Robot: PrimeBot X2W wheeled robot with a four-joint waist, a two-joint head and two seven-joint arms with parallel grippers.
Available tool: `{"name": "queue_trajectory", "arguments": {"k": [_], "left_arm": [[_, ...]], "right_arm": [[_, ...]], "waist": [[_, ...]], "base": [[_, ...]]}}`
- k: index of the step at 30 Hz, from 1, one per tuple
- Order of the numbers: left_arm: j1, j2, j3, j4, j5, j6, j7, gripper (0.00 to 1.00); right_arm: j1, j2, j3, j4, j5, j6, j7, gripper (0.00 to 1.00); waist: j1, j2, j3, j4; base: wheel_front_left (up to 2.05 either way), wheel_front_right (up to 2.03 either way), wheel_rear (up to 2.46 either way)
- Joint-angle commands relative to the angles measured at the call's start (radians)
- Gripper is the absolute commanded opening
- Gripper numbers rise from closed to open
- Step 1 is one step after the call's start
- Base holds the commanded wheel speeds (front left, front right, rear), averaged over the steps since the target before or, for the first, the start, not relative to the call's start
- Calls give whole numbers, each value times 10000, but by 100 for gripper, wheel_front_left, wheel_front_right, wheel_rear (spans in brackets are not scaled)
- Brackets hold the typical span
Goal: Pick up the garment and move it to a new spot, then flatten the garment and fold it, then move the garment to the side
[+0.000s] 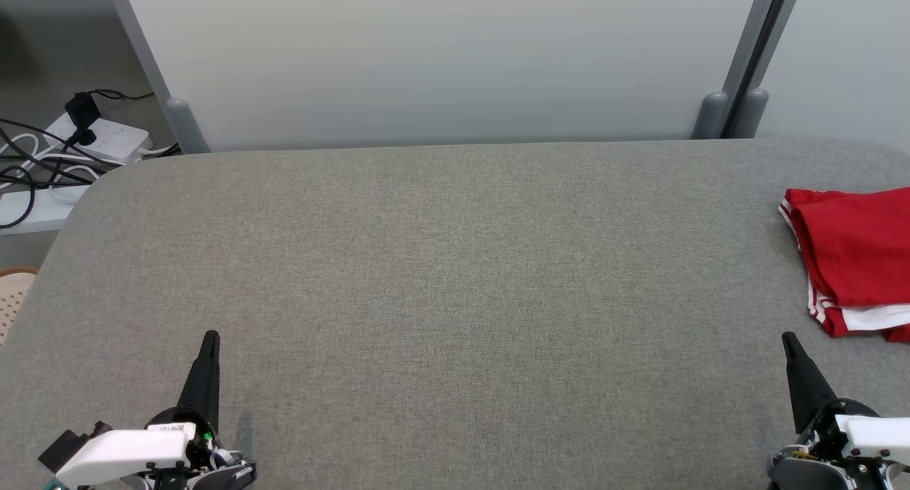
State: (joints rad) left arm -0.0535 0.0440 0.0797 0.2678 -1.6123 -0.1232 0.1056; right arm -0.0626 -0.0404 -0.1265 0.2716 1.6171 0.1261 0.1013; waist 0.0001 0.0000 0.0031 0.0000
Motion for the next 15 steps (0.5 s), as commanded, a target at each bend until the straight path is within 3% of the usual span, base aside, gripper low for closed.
{"name": "queue_trajectory", "arguments": {"k": [1,15], "left_arm": [[-545,73,336,-227,34,-75,73,0],[-546,71,340,-227,36,-75,75,0]], "right_arm": [[-452,-118,144,-270,-72,46,105,0],[-452,-114,138,-269,-76,46,109,0]], "waist": [[0,0,0,0],[0,0,0,0]], "base": [[0,0,0],[0,0,0]]}}
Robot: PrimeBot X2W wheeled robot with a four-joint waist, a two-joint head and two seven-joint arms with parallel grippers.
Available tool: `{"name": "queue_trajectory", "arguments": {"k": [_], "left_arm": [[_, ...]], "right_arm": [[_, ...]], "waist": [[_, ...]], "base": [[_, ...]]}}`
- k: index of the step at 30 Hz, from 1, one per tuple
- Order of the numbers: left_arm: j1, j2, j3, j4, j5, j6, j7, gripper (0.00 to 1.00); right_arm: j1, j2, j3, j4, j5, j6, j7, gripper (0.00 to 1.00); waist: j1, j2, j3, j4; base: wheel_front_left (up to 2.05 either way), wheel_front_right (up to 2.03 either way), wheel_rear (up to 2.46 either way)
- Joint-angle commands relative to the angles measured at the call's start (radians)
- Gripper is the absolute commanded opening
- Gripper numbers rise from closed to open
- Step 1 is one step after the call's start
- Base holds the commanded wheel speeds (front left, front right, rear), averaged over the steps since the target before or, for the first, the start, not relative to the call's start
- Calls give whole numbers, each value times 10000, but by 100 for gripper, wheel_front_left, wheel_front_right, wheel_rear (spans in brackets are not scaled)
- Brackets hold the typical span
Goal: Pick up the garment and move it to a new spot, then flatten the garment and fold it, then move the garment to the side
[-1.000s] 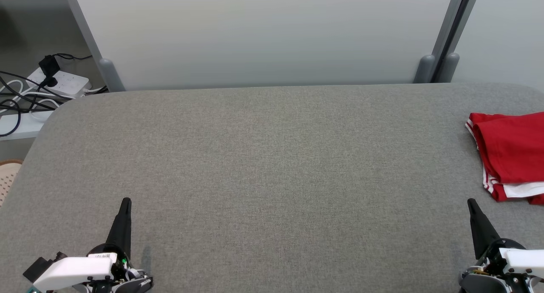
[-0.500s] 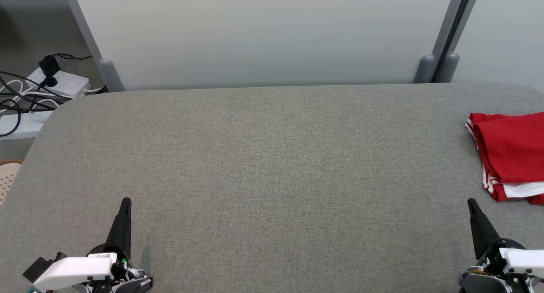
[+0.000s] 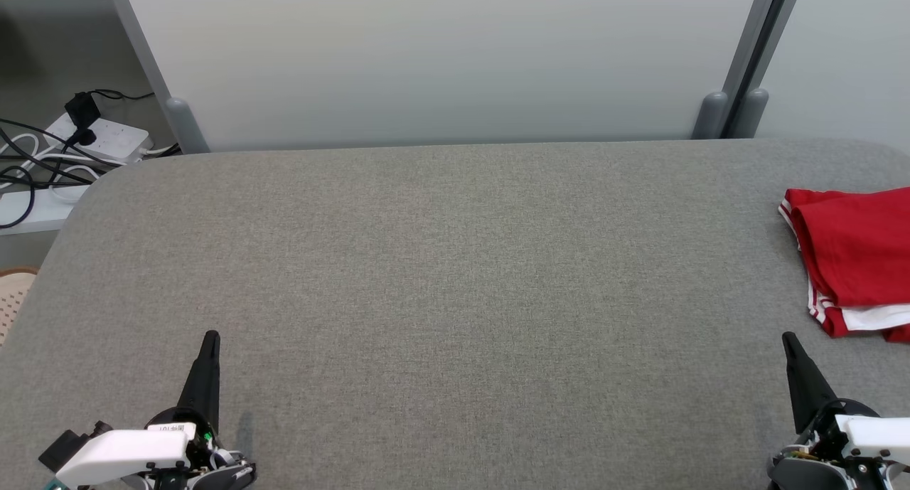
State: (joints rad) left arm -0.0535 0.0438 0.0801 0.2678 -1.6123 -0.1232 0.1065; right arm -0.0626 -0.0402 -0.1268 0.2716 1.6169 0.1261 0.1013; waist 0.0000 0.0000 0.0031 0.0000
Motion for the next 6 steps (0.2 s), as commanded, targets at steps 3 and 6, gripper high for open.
{"name": "queue_trajectory", "arguments": {"k": [3,6], "left_arm": [[-546,73,336,-227,37,-75,66,0],[-546,72,337,-227,37,-75,67,0]], "right_arm": [[-453,-116,141,-269,-75,46,110,0],[-453,-115,140,-269,-76,46,111,0]], "waist": [[0,0,0,0],[0,0,0,0]], "base": [[0,0,0],[0,0,0]]}}
